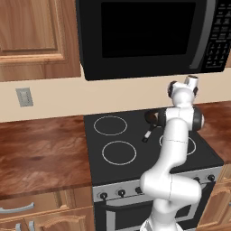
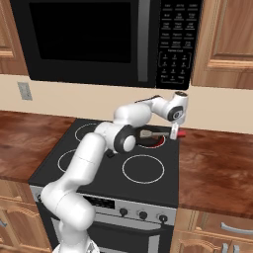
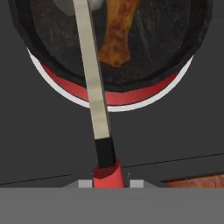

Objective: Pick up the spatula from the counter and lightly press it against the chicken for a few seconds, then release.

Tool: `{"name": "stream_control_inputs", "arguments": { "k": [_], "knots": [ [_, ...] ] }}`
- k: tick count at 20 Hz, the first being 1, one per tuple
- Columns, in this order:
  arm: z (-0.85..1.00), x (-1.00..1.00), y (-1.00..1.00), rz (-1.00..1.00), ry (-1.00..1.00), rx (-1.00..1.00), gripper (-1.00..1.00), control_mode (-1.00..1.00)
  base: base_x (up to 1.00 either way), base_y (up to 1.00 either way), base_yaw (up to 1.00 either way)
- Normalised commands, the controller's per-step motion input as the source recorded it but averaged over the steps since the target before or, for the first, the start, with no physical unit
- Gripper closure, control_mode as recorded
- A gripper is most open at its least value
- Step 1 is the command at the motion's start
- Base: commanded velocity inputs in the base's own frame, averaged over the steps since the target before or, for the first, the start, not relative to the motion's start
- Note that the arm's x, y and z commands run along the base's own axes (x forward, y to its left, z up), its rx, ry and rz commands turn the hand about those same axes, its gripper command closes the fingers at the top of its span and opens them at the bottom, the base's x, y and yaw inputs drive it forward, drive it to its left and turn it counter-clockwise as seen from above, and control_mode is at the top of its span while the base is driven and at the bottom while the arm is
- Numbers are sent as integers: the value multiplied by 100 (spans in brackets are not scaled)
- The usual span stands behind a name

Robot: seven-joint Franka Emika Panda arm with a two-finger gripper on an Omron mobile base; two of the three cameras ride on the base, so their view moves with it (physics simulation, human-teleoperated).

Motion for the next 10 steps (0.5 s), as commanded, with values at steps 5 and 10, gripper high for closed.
{"name": "stream_control_inputs", "arguments": {
  "k": [5, 10],
  "knots": [
    [1, -19, -28, 1, -10, 0, 100, -100, 0, 0, 0],
    [2, -49, -17, 4, -13, 0, 100, -100, 0, 0, 0]
  ]
}}
